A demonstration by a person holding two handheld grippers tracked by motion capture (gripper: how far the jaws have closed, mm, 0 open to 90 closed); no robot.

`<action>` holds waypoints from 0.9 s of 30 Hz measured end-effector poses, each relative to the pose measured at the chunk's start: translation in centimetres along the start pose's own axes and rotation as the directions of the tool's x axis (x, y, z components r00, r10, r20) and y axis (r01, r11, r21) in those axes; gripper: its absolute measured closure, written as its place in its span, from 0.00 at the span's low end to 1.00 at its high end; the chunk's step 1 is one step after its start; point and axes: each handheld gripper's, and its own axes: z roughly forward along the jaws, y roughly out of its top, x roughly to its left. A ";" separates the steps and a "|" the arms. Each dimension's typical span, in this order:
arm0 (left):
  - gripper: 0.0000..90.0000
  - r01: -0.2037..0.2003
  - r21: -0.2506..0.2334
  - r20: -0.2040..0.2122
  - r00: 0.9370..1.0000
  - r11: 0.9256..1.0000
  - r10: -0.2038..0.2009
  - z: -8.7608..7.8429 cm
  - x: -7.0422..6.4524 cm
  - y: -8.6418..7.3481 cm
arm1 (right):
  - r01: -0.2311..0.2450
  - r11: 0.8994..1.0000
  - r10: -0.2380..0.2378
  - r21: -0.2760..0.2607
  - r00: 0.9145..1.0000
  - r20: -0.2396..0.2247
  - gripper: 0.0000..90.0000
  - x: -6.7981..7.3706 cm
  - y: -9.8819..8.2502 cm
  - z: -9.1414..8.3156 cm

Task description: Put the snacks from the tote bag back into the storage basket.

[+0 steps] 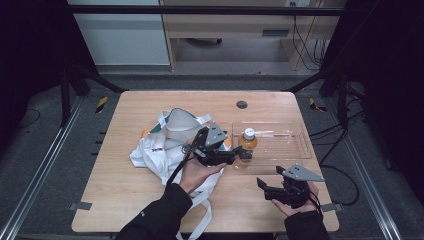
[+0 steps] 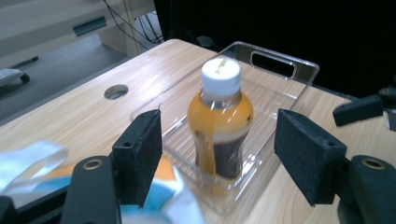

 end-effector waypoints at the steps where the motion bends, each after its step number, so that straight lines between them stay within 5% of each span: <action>1: 0.35 0.002 -0.004 -0.002 1.000 1.000 -0.002 -0.4 0.2 -0.2 | -0.003 1.000 0.003 0.000 1.000 0.000 0.20 0.0 0.0 0.0; 11: 0.34 0.007 0.015 -0.033 0.999 1.000 -0.006 -3.9 1.7 -2.6 | -0.001 1.000 0.001 -0.004 1.000 0.014 0.20 -0.3 0.0 -0.1; 27: 0.34 0.075 0.013 -0.107 0.992 0.997 -0.073 -9.1 4.4 -8.2 | -0.002 1.000 0.002 0.001 1.000 0.018 0.20 -0.4 -0.1 0.1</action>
